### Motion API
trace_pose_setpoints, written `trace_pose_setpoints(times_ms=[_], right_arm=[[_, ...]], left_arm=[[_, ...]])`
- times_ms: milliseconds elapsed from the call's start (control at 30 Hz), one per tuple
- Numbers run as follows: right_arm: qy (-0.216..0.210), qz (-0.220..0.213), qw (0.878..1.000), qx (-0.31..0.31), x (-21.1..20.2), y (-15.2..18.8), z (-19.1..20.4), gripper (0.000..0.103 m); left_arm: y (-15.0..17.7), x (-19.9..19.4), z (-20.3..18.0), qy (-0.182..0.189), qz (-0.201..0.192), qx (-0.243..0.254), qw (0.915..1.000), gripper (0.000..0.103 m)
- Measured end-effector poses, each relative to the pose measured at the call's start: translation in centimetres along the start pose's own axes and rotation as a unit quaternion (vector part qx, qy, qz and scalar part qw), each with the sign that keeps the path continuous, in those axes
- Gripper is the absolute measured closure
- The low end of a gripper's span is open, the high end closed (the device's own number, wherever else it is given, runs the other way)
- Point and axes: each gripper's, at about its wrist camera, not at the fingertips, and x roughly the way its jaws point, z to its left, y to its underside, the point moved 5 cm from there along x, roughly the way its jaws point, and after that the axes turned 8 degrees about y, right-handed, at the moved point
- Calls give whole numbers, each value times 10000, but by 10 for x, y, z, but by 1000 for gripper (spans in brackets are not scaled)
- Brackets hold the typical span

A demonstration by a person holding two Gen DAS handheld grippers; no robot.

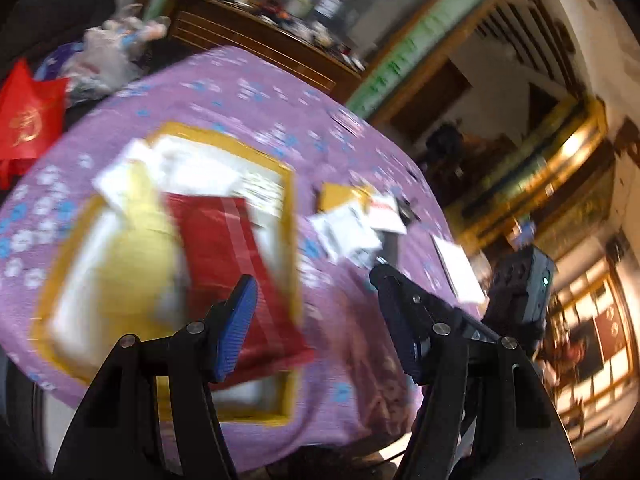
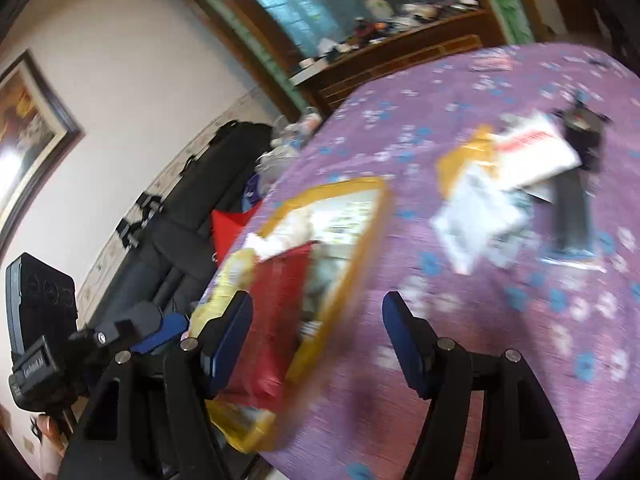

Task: Organize soft objects
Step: 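Carry the yellow cloth and red packet over the white tray and release both, then grasp a white paper packet with the left tool while the right tool grasps the striped pouch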

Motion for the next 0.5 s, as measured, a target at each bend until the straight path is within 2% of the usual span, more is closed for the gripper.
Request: trace_pose_setpoints(times_ms=[133, 233, 400, 500], right_arm=[[144, -22, 9995, 298, -16, -4, -40, 35], [425, -58, 9973, 596, -25, -11, -71, 35], [917, 12, 9923, 828, -17, -35, -111, 35], [937, 137, 9909, 952, -3, -50, -128, 35]], left_arm=[[2, 43, -26, 136, 426, 83, 9990, 40], [-1, 68, -40, 19, 632, 203, 9978, 40], [-9, 116, -53, -406, 919, 602, 9931, 40], [-12, 146, -53, -596, 1106, 709, 9895, 40]])
